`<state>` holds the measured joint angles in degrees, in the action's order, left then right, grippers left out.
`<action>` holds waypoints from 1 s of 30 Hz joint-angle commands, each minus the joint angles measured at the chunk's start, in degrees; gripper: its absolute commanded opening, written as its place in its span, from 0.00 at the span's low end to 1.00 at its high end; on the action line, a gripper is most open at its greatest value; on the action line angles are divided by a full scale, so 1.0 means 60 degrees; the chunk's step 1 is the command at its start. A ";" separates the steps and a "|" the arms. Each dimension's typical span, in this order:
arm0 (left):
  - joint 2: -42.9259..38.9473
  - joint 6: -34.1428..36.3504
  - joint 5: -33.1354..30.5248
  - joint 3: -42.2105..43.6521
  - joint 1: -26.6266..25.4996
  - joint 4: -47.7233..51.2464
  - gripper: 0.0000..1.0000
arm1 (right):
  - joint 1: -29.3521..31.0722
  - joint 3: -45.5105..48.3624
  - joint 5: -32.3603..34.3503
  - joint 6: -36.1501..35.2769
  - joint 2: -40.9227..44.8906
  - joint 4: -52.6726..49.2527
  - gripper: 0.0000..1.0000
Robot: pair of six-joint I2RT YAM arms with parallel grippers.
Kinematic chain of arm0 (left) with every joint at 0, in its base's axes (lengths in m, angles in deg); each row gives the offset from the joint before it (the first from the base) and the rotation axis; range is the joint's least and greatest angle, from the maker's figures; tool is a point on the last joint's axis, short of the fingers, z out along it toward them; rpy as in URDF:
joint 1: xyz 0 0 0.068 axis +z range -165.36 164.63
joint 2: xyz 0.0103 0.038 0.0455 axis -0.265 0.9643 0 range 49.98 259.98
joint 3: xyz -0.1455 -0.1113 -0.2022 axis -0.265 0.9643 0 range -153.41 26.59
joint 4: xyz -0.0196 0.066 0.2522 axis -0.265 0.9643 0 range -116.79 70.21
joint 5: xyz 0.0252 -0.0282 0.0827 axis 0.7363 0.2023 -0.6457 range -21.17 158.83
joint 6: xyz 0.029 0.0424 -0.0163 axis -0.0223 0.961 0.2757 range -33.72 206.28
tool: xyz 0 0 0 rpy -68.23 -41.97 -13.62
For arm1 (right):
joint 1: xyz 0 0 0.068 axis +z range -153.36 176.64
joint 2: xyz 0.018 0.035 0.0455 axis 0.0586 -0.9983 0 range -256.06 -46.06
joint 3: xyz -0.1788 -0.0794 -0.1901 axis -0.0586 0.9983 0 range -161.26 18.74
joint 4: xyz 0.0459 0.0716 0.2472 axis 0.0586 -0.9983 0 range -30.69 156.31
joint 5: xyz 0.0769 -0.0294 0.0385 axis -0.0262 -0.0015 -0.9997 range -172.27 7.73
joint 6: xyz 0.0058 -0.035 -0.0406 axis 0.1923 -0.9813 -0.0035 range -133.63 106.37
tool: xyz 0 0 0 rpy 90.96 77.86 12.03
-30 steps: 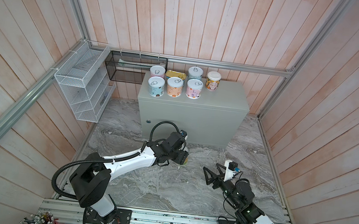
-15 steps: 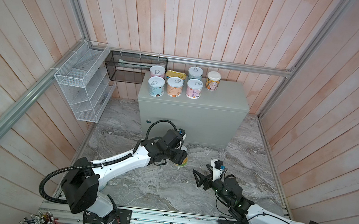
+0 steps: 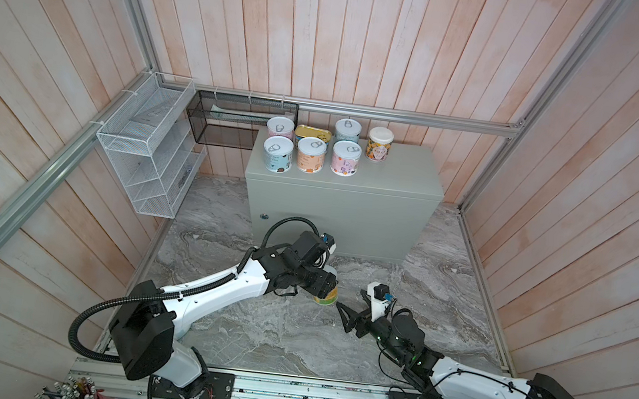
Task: Place and organize the canned foods onto the counter
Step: 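Carry the canister toward the right gripper while the right gripper approaches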
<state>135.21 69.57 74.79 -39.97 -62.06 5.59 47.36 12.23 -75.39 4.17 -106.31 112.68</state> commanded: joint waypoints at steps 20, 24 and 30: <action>0.0208 0.0143 0.1037 -0.0610 -0.0318 -0.0371 0.61 | 0.0662 -0.0654 0.0069 -0.0666 -0.0851 0.0579 0.94; 0.0215 0.0146 0.1329 -0.0544 -0.0318 -0.0548 0.59 | 0.0763 -0.0819 0.0153 -0.0797 -0.1151 0.0562 0.94; 0.0267 0.0148 0.1664 -0.0551 -0.0318 -0.0649 0.58 | 0.0807 -0.0902 0.0195 -0.0845 -0.1368 0.0849 0.94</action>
<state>137.33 69.79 81.39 -40.39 -63.88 6.53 51.84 8.21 -75.26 -0.15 -113.92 115.60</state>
